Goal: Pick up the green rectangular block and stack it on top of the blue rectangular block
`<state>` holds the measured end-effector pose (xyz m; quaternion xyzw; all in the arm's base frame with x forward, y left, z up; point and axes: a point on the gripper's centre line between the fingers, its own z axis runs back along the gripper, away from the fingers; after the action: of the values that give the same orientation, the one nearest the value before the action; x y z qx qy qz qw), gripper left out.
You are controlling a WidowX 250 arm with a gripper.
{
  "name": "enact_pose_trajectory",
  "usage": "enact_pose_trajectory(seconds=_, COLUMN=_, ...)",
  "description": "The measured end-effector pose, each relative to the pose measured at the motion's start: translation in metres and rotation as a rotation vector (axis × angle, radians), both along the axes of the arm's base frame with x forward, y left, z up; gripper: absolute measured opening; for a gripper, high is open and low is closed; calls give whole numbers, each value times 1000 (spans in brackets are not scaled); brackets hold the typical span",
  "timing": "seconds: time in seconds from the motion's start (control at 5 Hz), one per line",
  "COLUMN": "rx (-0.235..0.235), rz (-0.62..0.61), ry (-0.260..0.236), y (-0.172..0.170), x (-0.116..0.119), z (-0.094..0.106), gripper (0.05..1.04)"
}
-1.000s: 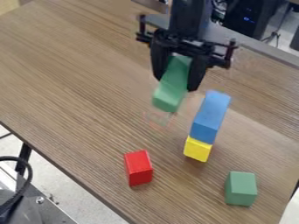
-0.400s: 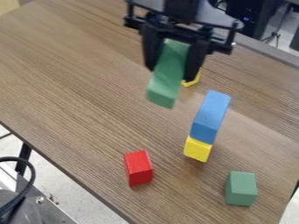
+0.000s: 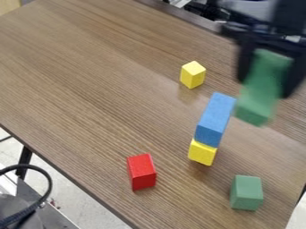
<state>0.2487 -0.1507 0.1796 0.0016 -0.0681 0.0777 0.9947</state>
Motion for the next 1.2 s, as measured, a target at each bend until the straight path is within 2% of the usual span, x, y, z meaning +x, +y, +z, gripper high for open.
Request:
enact_pose_trajectory(seconds=0.2, rx=-42, rz=7, ry=47, y=-22, x=-2, z=-4, gripper=564)
enact_pose_trajectory(seconds=0.4, rx=-69, rz=56, ry=77, y=-19, x=-2, z=-8, gripper=564)
enact_pose_trajectory(seconds=0.6, rx=-91, rz=159, ry=117, y=6, x=-1, z=-18, gripper=564)
enact_pose_trajectory(seconds=0.8, rx=-119, rz=211, ry=129, y=23, x=-3, z=-19, gripper=564)
enact_pose_trajectory(seconds=1.2, rx=-111, rz=192, ry=158, y=31, x=-3, z=-21, gripper=564)
